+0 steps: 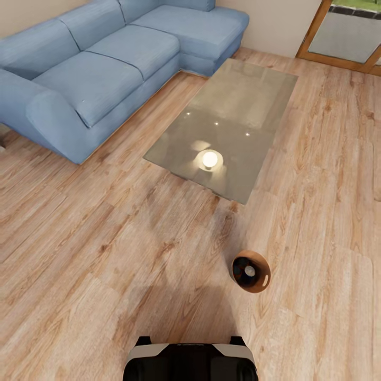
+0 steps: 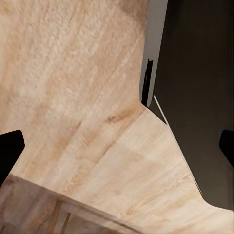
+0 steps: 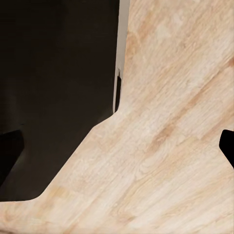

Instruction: Put the three can of soda from the living room inside the tash can in the kitchen.

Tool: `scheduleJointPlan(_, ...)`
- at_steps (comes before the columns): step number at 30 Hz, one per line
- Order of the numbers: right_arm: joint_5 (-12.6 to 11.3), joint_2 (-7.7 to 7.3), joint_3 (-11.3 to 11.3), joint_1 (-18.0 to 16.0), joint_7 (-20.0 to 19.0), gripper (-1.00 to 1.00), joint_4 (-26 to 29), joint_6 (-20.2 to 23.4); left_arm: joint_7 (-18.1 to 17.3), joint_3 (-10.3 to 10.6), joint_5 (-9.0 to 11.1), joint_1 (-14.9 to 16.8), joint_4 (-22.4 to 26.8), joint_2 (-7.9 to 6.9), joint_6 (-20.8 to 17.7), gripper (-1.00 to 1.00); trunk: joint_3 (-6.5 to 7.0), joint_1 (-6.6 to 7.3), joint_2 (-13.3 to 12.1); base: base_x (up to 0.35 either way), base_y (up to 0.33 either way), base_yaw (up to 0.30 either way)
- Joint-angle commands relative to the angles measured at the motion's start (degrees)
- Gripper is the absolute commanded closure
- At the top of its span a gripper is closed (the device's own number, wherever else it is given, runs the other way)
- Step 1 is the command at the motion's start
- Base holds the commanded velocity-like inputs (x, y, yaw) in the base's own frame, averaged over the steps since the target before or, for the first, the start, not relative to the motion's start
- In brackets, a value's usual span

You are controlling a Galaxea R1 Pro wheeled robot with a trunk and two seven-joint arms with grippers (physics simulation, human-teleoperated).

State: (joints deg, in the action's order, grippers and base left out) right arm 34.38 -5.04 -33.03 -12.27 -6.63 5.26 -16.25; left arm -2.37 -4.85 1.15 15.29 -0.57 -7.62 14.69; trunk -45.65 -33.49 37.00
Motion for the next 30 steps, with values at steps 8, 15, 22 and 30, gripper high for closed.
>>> scheduleJointPlan(8,0.07,0.32,-0.01,0.04,0.36,-1.00,0.08,-0.10,0.00,0.01,-0.03,0.00,-0.02,0.28,-0.01,-1.00,1.44,1.76,-3.22,0.000,0.000,0.000)
scheduleJointPlan(15,0.09,0.30,0.06,0.04,0.47,-1.00,0.10,-0.22,0.00,0.02,-0.54,0.00,0.04,2.97,0.02,-1.00,2.52,3.08,-5.63,0.000,0.000,0.000)
scheduleJointPlan(22,0.14,0.29,0.13,0.05,0.48,-1.00,0.06,-0.25,0.00,-0.06,-0.18,-0.45,0.15,3.48,0.36,-1.00,2.52,3.08,-5.63,0.000,0.000,0.000)
scheduleJointPlan(30,0.16,0.27,0.08,0.05,0.48,-1.00,-1.80,-0.14,0.00,-0.11,-0.25,-0.65,0.19,3.49,0.36,-1.00,2.52,3.08,-5.63,0.000,0.000,0.000)
